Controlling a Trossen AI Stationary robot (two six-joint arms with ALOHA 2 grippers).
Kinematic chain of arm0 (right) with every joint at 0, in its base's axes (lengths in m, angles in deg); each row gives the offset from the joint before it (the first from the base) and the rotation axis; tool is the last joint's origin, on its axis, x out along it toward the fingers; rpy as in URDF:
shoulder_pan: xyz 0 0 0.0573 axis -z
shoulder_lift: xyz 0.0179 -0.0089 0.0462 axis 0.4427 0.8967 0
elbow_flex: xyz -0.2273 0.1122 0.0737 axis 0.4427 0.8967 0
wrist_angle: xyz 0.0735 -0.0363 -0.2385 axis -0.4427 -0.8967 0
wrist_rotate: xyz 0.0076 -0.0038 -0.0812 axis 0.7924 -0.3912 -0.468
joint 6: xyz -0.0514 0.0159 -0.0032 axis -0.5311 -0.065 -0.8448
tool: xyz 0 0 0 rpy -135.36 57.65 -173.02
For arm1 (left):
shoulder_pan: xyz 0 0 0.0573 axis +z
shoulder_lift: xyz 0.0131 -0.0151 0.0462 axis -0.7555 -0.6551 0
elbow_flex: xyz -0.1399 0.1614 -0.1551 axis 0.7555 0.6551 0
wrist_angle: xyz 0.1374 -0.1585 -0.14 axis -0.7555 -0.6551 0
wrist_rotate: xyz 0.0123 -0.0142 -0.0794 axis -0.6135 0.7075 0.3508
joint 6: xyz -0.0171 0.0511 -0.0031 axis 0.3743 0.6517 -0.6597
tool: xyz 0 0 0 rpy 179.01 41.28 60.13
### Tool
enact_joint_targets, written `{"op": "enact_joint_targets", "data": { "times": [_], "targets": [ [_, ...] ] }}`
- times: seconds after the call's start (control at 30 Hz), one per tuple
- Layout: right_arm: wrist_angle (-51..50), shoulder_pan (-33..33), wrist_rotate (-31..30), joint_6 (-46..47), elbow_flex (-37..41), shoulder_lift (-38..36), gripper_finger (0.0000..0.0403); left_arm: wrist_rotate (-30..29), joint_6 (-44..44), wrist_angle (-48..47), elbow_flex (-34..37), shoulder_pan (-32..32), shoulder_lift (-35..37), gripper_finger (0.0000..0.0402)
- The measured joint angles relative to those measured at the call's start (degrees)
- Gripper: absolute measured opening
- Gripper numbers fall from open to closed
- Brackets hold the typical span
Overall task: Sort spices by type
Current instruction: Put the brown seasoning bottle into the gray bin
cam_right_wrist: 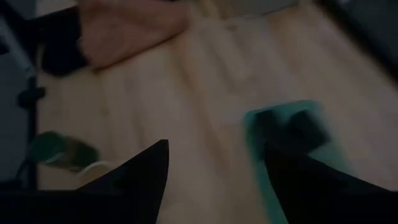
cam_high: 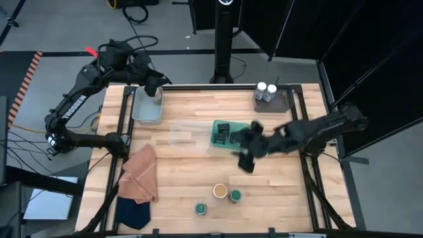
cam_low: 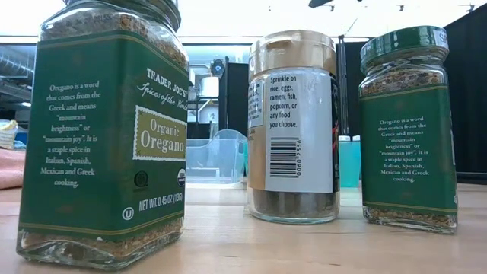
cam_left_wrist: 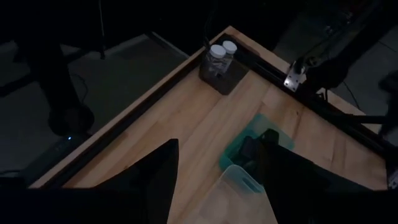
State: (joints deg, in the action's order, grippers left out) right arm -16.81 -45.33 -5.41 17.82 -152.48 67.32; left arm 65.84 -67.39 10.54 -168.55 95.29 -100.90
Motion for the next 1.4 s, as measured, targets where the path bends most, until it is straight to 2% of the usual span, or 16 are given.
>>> {"op": "enact_joint_targets", "data": {
  "times": [0.27,0.5,0.7,1.17,1.4],
  "targets": [
    [13.05,-8.08,4.11,2.39,0.02,11.01,0.028,-0.02,1.74,-4.35,0.0,-0.02,0.49,0.0219],
    [12.41,-9.02,7.2,7.67,-1.32,16.72,0.0308,-0.16,4.35,-6.31,0.0,-0.02,0.49,0.0219],
    [11.14,-9.81,9.12,8.86,-1.49,18.12,0.0312,-0.17,6.33,-8.04,0.0,-0.02,0.51,0.0219],
    [11.54,-8.98,12.21,2.98,-1.51,21.38,0.0314,-0.59,7.28,-9.13,0.0,-0.04,0.51,0.0219],
    [12.71,-8.03,8.25,5.43,-1.49,19.36,0.0314,0.38,5.53,-5.17,0.02,-0.69,0.42,0.0219]
  ]
}}
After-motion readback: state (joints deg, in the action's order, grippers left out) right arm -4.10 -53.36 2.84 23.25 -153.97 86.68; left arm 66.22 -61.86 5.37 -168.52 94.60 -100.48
